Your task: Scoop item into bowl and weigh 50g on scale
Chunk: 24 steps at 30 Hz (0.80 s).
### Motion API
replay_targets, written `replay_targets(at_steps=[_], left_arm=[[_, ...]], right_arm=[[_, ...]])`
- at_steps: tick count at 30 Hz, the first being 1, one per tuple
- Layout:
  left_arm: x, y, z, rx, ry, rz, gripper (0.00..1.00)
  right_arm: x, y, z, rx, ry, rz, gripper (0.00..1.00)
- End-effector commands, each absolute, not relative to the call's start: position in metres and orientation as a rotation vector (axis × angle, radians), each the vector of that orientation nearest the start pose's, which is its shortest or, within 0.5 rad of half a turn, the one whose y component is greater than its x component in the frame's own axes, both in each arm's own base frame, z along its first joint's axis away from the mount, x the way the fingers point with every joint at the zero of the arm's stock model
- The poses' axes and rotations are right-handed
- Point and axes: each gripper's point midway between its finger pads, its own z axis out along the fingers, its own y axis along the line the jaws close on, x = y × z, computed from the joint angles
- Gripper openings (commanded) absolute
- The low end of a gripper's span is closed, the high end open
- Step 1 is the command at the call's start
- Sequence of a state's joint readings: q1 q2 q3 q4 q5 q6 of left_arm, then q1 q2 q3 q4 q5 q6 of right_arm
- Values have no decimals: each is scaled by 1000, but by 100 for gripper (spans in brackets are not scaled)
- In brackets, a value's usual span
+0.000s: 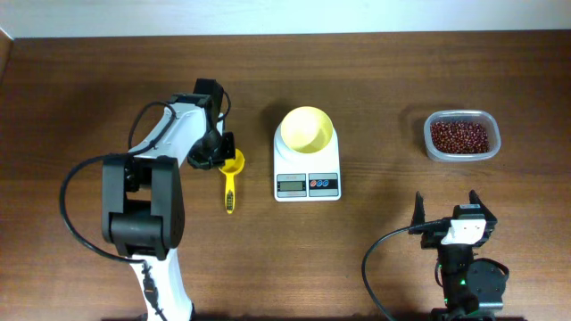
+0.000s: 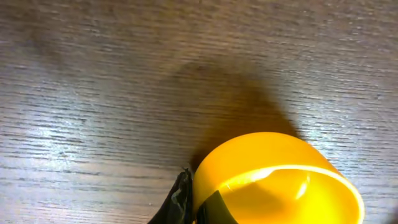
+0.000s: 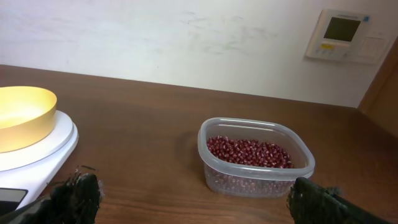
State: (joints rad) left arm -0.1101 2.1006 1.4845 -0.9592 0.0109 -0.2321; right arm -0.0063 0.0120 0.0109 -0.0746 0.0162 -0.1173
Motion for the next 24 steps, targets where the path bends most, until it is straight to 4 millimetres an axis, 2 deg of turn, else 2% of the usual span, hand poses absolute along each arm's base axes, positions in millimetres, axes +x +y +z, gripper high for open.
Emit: replay_targets(at_steps=[1, 5, 8, 13, 15, 18, 21, 24], left_arm=[[376, -39, -16, -206, 3188, 39, 0], [376, -39, -15, -208, 3190, 39, 0], [378, -39, -11, -281, 3179, 40, 0], [395, -41, 22, -409, 3088, 14, 0], [407, -42, 59, -407, 2995, -22, 0], [412, -43, 107, -398, 2873, -72, 0], [406, -44, 182, -491, 2675, -168, 0], [397, -43, 222, -473, 2575, -202, 0]], right_arm=[[246, -1, 155, -97, 1650, -99, 99], [246, -1, 155, -97, 1650, -99, 99], [246, -1, 155, -97, 1650, -99, 99], [246, -1, 155, -97, 1650, -99, 99], [246, -1, 155, -97, 1650, -99, 99], [246, -1, 155, -97, 1650, -99, 99], [246, -1, 155, -97, 1650, -99, 99], [246, -1, 155, -97, 1650, -99, 99]])
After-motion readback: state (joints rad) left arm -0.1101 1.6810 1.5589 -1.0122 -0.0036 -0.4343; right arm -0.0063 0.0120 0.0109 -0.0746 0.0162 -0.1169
